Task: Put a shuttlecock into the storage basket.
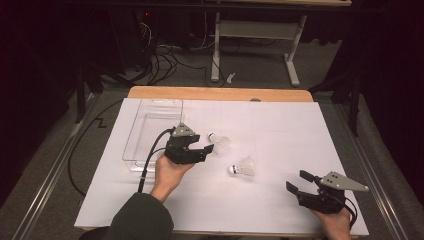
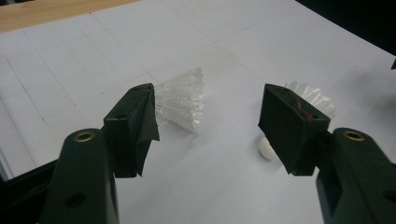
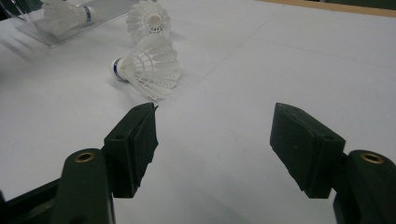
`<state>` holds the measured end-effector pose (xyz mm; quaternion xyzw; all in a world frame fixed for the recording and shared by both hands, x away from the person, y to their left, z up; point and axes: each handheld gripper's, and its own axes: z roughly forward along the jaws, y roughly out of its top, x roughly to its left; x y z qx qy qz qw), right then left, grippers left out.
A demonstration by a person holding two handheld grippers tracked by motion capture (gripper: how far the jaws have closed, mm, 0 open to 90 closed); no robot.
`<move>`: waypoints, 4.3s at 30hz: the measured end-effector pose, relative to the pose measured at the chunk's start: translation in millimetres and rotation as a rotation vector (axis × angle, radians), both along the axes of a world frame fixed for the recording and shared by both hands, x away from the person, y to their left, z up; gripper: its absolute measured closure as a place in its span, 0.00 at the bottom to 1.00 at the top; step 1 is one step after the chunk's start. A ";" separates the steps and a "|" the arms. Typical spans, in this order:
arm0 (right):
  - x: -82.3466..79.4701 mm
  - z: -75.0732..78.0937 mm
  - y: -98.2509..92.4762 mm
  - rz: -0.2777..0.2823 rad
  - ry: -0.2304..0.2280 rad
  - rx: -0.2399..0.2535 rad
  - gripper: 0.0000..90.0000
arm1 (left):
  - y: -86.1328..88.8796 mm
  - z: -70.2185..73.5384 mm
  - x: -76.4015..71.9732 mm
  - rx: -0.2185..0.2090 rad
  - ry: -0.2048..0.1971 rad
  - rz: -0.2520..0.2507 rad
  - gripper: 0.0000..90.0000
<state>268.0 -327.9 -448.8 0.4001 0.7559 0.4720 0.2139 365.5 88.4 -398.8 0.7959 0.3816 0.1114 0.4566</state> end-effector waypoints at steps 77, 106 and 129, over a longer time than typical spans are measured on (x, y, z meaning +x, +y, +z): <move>0.0 0.1 -0.8 0.001 0.001 0.009 0.36 | -40.5 6.0 49.9 0.125 0.135 -0.010 0.42; 0.1 0.1 -1.3 0.003 0.000 0.008 0.36 | -57.5 7.1 65.2 0.301 0.244 -0.016 0.49; 0.3 -0.2 -0.5 0.004 0.005 0.003 0.36 | -66.4 -2.5 73.9 0.348 0.298 -0.012 0.46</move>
